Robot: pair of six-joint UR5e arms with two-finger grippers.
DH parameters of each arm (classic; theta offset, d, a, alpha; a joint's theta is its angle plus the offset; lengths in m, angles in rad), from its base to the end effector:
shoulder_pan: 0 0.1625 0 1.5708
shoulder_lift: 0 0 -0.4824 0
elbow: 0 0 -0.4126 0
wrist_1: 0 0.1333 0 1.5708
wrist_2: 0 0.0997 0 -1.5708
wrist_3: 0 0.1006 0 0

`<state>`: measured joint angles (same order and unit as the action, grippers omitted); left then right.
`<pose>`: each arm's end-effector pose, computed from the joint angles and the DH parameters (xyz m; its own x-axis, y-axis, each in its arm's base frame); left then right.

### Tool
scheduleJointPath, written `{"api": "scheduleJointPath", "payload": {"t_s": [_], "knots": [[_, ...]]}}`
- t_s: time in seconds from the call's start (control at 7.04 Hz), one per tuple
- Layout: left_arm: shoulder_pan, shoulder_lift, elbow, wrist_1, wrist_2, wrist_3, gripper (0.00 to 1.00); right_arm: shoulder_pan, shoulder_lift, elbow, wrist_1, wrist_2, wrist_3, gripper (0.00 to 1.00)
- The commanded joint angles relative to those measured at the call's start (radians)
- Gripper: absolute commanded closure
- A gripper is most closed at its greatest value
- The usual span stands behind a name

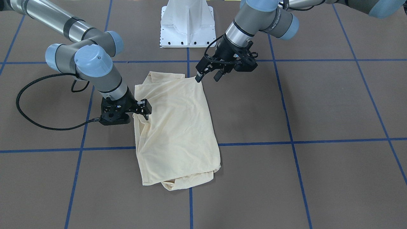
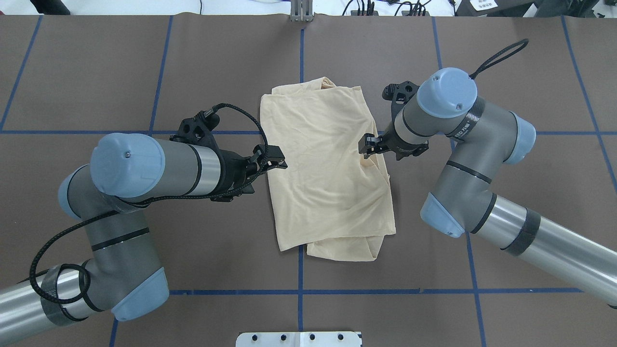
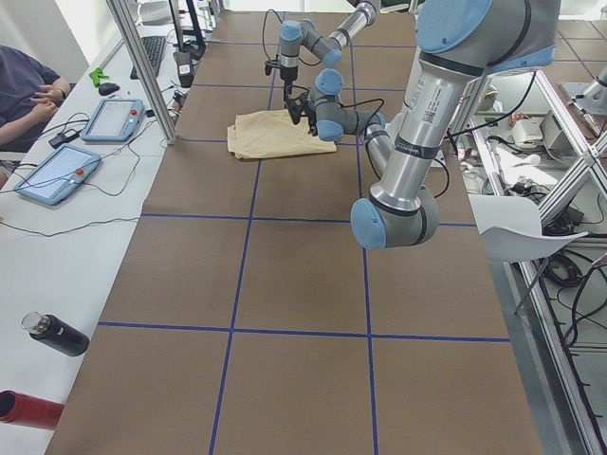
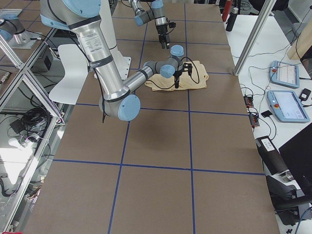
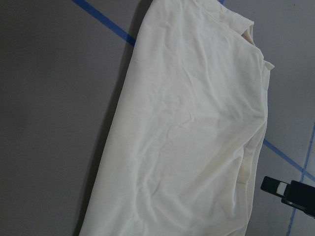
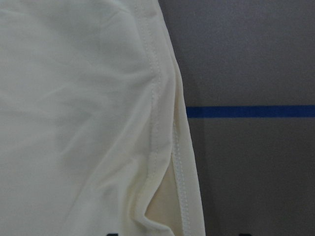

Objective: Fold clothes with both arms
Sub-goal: 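Lower both grippers onto the shirt's two long edges near the far end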

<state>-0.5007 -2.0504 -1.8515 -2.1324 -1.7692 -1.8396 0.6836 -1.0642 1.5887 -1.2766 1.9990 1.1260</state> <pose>0.5085 -0.4076 0.2338 0.1279 -0.3668 -0.9215 0.3495 0.8862 -0.3042 -0.5052 -0.5296 0.3674 0.6242 0.0036 0.7813 -0.0785 0.9952 0.0581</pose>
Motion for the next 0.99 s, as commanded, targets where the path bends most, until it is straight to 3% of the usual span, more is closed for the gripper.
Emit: {"api": "scheduleJointPath", "payload": {"t_s": [0.0, 0.14, 0.71, 0.85], "knots": [[-0.024, 0.003, -0.012, 0.006, 0.002, 0.006, 0.01, -0.003, 0.053, -0.044, 0.002, -0.023, -0.002, 0.52], [-0.029, 0.004, -0.012, 0.006, 0.002, 0.028, 0.01, -0.004, 0.096, -0.091, 0.0, -0.025, 0.0, 0.56], [-0.032, 0.004, -0.043, 0.026, 0.0, 0.034, 0.01, -0.001, 0.055, -0.093, 0.0, 0.001, -0.057, 0.56], [-0.032, 0.004, -0.043, 0.026, 0.0, 0.034, 0.01, -0.001, 0.053, -0.093, -0.001, 0.01, -0.055, 0.61]]}}
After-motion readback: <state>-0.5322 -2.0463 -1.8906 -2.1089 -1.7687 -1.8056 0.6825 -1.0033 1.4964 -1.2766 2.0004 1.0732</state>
